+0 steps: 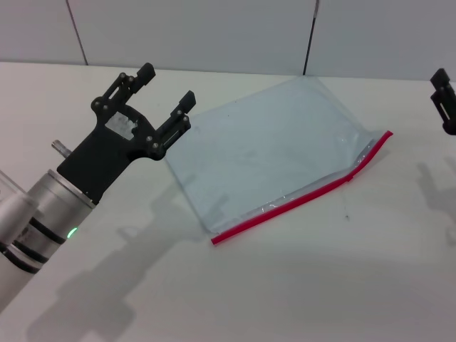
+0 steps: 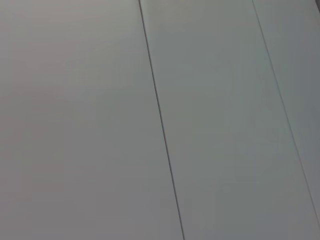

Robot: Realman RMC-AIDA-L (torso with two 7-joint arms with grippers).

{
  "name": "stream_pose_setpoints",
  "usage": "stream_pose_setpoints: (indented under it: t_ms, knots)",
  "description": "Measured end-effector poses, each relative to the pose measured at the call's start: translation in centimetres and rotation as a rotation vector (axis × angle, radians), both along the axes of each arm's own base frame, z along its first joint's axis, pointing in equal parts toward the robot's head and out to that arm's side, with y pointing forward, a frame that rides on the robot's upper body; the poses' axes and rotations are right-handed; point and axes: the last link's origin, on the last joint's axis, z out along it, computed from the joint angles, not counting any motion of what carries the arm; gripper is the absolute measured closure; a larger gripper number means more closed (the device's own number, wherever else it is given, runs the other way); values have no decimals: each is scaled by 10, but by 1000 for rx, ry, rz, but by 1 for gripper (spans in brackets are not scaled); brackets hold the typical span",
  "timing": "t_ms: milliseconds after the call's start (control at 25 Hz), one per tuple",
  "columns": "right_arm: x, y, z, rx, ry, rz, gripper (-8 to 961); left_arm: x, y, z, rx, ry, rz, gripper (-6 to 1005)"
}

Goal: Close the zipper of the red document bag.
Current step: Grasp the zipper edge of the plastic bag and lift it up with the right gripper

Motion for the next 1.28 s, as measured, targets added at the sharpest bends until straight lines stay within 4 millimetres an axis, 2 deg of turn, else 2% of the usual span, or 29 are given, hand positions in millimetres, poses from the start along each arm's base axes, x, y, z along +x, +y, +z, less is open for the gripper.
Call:
stream_pose_setpoints:
  t_ms: [480,760,1000,1280]
  knots:
    - [4,9,-6,-49,-14,-55,367,0,0,0,-2,1,-1,258]
    - [19,29,-5,-234,11,-162,365,0,0,0,-3,2,-1,259]
    - [22,40,-10,-408,5,-231,363,0,0,-1,-3,2,0,259]
    - [23,43,-19,-487,-14,-285,362,0,1,-1,-6,7,6,259]
